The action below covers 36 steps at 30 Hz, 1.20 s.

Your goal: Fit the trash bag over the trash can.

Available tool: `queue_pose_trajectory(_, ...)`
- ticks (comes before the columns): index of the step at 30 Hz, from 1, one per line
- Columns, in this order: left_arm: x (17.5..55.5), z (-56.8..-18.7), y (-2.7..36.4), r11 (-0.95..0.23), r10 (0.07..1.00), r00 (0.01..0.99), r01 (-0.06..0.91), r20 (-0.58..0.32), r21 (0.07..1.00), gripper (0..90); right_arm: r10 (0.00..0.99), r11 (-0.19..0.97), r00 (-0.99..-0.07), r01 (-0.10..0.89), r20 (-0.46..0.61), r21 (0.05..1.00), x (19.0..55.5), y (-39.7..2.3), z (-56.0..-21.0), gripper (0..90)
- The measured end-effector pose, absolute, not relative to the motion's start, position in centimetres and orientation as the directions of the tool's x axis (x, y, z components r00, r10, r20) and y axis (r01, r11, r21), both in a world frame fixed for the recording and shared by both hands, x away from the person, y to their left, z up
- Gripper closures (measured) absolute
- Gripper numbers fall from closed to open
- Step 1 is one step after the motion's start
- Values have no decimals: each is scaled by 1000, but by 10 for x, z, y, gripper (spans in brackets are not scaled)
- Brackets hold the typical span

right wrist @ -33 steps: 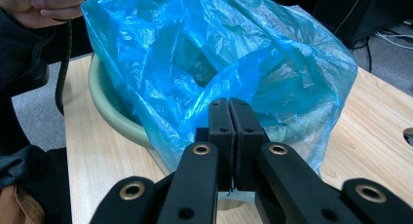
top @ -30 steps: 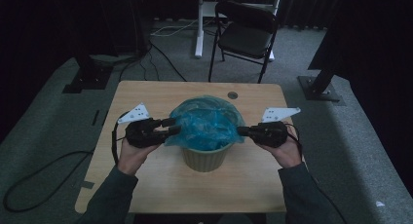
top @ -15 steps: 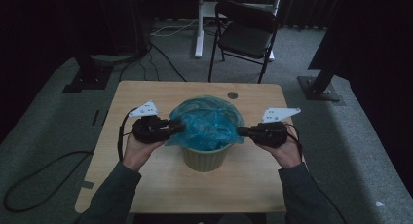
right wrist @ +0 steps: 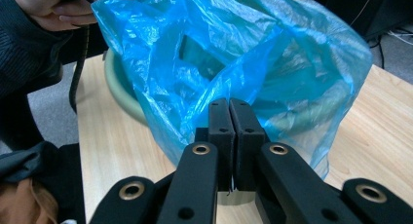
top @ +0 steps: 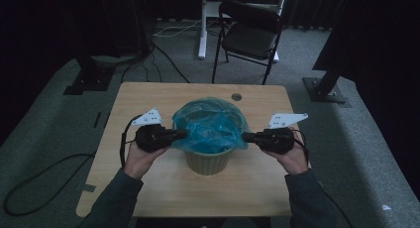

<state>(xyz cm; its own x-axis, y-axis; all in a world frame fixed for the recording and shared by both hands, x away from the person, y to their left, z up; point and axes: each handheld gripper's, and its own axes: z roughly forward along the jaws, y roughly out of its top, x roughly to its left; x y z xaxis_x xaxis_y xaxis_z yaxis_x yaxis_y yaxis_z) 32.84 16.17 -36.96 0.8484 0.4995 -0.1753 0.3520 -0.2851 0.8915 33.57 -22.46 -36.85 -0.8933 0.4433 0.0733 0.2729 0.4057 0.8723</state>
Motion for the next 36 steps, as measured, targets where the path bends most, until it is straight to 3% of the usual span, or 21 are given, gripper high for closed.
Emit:
queue_pose_trajectory(17, 297, -392, 175, -299, 472, 862, 355, -186, 886, 895, 389, 463, -917, 282, 94, 840, 325, -223, -385, 896)
queue_pose_trajectory(36, 297, -420, 160, -402, 451, 878, 361, -161, 841, 897, 386, 525, -915, 319, 114, 789, 335, -214, -405, 899)
